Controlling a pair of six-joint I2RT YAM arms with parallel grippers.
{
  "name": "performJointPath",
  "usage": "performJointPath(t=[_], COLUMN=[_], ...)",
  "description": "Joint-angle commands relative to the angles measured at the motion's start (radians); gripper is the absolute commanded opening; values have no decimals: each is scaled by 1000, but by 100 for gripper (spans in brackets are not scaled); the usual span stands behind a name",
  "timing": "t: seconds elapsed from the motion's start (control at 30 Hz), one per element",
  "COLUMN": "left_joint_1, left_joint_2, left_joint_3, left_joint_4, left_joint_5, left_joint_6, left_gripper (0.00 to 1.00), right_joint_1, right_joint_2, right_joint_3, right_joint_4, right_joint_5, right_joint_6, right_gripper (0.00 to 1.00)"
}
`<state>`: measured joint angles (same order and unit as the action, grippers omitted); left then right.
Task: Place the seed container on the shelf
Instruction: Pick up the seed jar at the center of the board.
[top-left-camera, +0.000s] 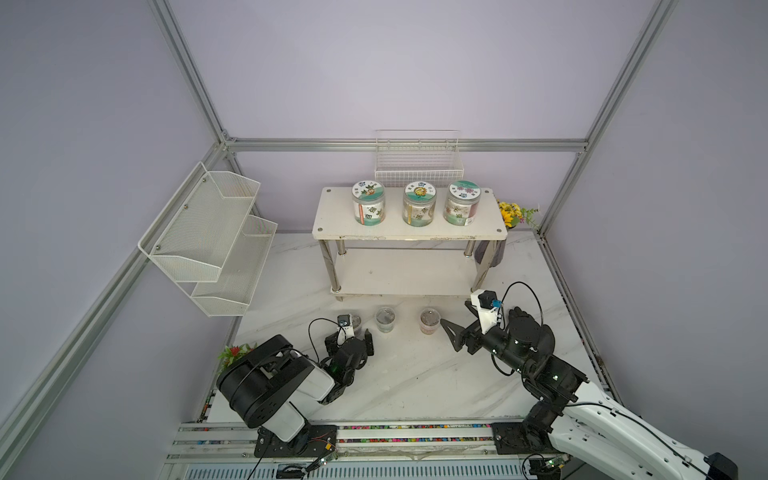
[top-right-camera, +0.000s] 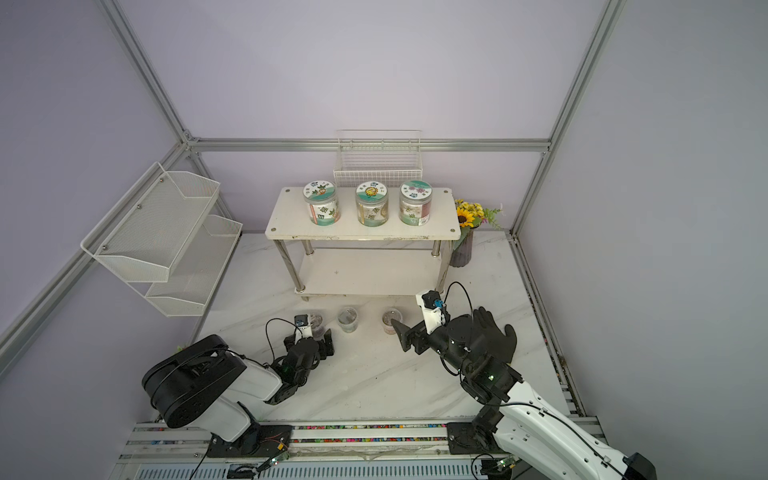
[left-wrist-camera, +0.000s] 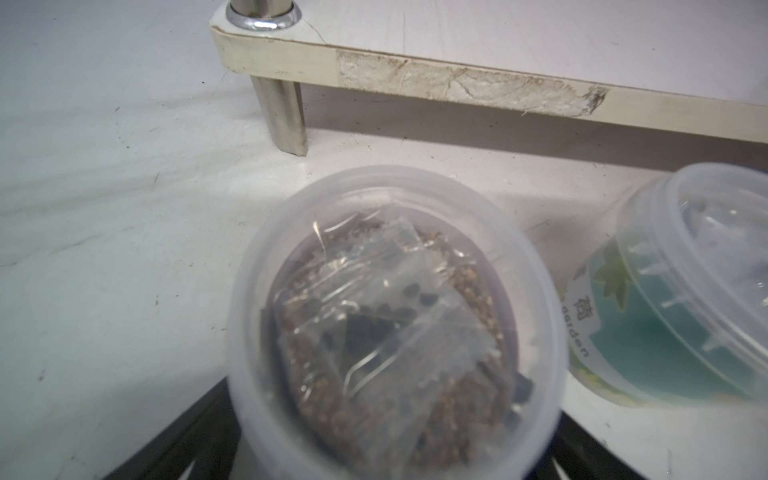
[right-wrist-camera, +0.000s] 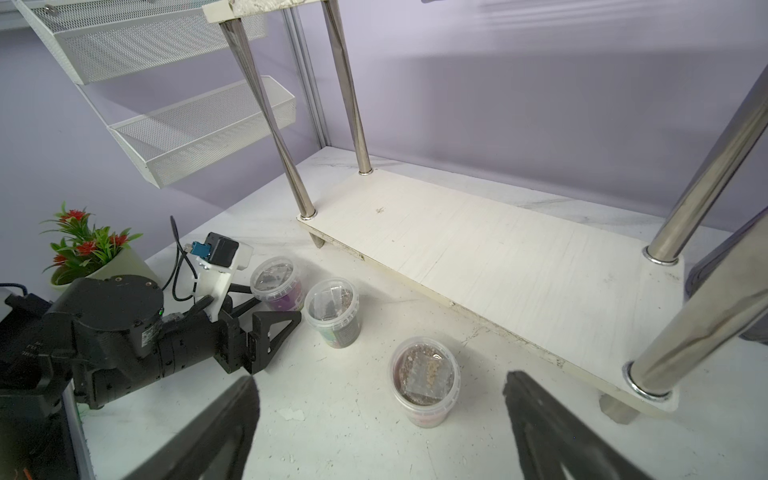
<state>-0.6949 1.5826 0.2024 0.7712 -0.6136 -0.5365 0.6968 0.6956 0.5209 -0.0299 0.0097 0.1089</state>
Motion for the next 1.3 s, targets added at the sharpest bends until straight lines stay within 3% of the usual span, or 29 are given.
performJointPath(t=[0.0, 0.5, 0.93, 1.27], left_joint_1=[2, 1, 38, 67], left_joint_2=[53, 200, 236, 239], left_joint_3=[11, 28, 33, 49], left_joint_4=[-77, 100, 181, 191], left_joint_5=[1, -39, -25, -6], left_joint_6=[-5, 62, 84, 90], left_gripper=[100, 92, 95, 88], right_joint_1=[5, 5, 4, 4], right_joint_2=[-10, 15, 38, 45], right_joint_3=[30, 31, 31, 30], right_joint_4=[11, 18, 30, 34], right_joint_5=[0, 2, 4, 5], right_joint_6=[-11, -27, -26, -28], right_gripper=[95, 96, 96, 96])
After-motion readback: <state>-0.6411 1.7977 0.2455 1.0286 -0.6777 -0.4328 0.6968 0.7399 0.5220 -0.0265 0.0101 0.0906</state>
